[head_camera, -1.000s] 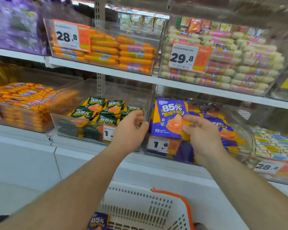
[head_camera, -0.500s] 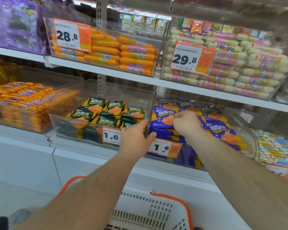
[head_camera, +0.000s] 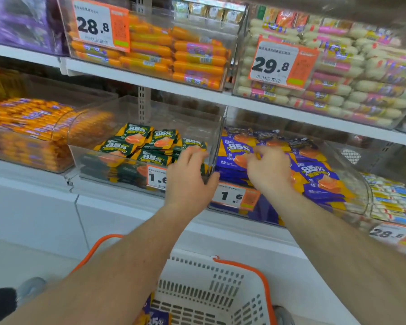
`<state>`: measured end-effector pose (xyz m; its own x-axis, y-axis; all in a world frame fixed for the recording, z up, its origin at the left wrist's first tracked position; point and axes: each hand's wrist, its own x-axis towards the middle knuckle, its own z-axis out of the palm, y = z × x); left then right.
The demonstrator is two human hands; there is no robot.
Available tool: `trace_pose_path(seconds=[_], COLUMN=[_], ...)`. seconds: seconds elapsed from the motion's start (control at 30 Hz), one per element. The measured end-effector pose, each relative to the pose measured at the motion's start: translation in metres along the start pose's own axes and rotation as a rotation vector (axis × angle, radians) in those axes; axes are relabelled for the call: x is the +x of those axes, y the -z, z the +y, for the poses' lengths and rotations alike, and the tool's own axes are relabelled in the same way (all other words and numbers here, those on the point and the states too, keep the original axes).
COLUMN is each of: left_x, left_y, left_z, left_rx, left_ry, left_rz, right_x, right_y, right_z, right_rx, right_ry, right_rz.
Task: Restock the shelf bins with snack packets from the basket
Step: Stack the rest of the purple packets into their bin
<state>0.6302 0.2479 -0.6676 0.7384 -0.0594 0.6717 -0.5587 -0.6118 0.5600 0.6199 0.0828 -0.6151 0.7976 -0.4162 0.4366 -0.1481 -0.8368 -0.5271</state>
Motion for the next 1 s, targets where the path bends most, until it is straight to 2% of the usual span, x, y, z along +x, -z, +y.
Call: trace_pose_path(seconds=[0.07,0.1,0.17,0.2,0.3,0.4,0.5,0.6,0.73,0.9,1.0], left_x=[-0.014,-0.025,-0.054,-0.069,-0.110,-0.140,-0.167,-0.189,-0.205,-0.211,-0.214], left_y=[0.010,0.013,0.016,0.016,0.009,0.007,0.009,0.008,0.004,0.000,0.000], left_z=[-0.013,-0.022,-0.044,-0.056,-0.096,-0.132,-0.161,-0.182,-0.202,-0.214,-0.219], left_rx=[0.002,-0.015,-0.057,-0.071,-0.070,-0.051,-0.038,-0.005,0.013,0.011,0.000], left_ry=[-0.113,-0.118,-0.028,0.071,0.382,0.599,0.780,0.900,0.984,1.030,1.055], left_rz=[0.181,0.196,0.126,0.071,-0.135,-0.343,-0.441,-0.516,-0.578,-0.597,-0.600], right_x=[-0.023,-0.039,-0.077,-0.095,-0.142,-0.175,-0.205,-0.239,-0.274,-0.295,-0.298], right_y=[-0.007,-0.014,-0.041,-0.060,-0.121,-0.176,-0.225,-0.261,-0.293,-0.320,-0.328], right_z=[-0.005,-0.010,-0.016,-0.016,-0.006,0.015,0.039,0.063,0.073,0.063,0.056], right_rx=[0.176,0.266,0.392,0.440,0.504,0.449,0.293,0.282,0.332,0.328,0.378], right_ry=[0.284,0.411,0.539,0.523,0.280,-0.036,-0.345,-0.781,-1.047,-1.231,-1.293], right_rz=[0.235,0.279,0.213,0.117,-0.236,-0.542,-0.778,-0.961,-1.103,-1.101,-1.028])
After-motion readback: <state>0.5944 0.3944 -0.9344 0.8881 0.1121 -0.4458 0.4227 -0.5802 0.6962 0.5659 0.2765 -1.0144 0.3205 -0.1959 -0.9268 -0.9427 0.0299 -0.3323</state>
